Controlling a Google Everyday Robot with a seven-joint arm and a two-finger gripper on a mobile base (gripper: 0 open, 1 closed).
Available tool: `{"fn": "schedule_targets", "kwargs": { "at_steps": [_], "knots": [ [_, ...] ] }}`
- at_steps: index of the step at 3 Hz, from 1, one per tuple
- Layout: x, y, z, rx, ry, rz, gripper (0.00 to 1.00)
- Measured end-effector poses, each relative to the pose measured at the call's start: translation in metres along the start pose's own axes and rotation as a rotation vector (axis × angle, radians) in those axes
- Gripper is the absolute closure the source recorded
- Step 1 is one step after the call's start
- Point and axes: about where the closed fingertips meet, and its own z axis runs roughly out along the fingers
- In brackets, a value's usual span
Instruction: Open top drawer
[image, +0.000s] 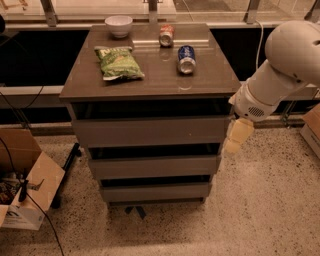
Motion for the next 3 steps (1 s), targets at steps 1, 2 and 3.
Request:
{"fn": "schedule_targets", "kwargs": {
  "at_steps": [1, 2, 3],
  "knots": [
    [0.004, -0.014, 0.047, -0.027, -0.032, -0.025, 0.00],
    [0.006, -0.026, 0.079, -0.050, -0.057, -0.035, 0.00],
    [0.002, -0.047, 0.108, -0.050, -0.107, -0.035, 0.00]
  ]
}}
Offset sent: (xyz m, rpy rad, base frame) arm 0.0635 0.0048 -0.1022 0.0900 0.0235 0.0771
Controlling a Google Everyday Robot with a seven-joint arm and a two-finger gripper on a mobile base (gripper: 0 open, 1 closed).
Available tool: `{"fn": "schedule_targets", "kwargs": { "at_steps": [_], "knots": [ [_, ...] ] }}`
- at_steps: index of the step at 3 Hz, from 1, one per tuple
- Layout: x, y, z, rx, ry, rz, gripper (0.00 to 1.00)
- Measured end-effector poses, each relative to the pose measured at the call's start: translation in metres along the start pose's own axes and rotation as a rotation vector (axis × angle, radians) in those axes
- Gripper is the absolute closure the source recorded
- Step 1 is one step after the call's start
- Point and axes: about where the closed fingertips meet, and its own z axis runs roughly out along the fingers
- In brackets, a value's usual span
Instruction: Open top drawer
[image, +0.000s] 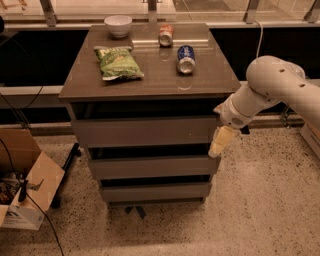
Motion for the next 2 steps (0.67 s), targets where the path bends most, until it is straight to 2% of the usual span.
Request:
{"fn": "schedule_targets", "kwargs": {
  "at_steps": [1, 2],
  "knots": [
    [0.000, -0.031, 0.032, -0.001, -0.086, 0.014, 0.00],
    [-0.001, -0.046, 0.050, -0.008, -0.128, 0.020, 0.00]
  ]
}}
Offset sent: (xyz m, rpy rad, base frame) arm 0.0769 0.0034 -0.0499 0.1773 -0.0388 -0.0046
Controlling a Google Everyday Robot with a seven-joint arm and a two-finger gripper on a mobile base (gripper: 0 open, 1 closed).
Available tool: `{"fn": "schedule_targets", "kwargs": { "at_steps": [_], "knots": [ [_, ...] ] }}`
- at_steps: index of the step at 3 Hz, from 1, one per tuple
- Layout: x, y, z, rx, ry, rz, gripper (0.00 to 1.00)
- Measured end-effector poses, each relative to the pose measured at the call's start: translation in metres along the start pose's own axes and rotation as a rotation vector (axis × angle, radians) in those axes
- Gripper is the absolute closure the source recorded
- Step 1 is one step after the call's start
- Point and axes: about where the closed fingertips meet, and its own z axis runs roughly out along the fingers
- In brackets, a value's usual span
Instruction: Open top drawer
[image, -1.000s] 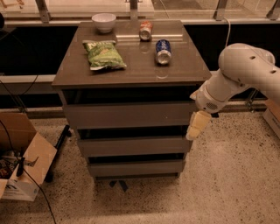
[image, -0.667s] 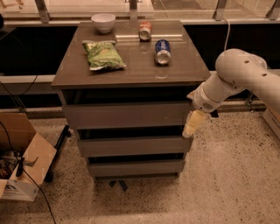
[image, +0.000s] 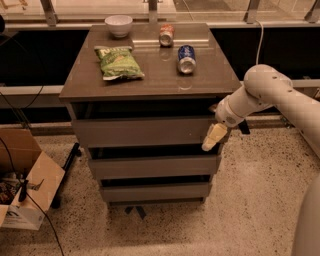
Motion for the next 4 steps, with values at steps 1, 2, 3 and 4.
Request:
{"fn": "schedule_targets", "kwargs": {
  "at_steps": [1, 2, 3, 4],
  "knots": [
    [0.010, 0.012, 0.017, -0.068, -0.019, 0.042, 0.19],
    [0.015, 0.018, 0.015, -0.079, -0.019, 0.057, 0.42],
    [0.012, 0.017, 0.009, -0.079, -0.019, 0.057, 0.65],
    [0.008, 0.017, 0.004, -0.079, -0.019, 0.057, 0.89]
  ]
}}
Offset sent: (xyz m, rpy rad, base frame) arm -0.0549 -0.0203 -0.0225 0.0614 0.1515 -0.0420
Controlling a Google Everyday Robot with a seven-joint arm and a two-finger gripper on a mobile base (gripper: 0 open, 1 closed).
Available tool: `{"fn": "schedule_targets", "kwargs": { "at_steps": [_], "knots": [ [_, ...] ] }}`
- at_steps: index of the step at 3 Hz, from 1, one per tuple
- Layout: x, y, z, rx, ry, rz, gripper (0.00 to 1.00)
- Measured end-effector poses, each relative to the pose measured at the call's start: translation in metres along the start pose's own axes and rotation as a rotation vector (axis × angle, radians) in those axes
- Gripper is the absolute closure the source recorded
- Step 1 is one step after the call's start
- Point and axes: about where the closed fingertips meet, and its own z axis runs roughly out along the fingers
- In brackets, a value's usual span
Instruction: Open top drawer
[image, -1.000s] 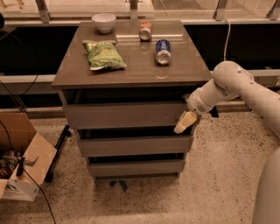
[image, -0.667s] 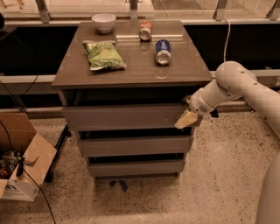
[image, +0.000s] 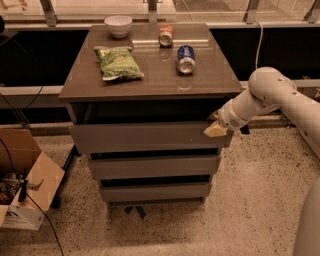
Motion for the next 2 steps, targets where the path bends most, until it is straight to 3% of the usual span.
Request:
{"fn": "schedule_targets", "kwargs": {
  "at_steps": [1, 2],
  "knots": [
    [-0.0028, 0.0000, -0.0045, 0.000, 0.000, 0.000, 1.00],
    [-0.0050, 0.0000, -0.0079, 0.000, 0.000, 0.000, 1.00]
  ]
}}
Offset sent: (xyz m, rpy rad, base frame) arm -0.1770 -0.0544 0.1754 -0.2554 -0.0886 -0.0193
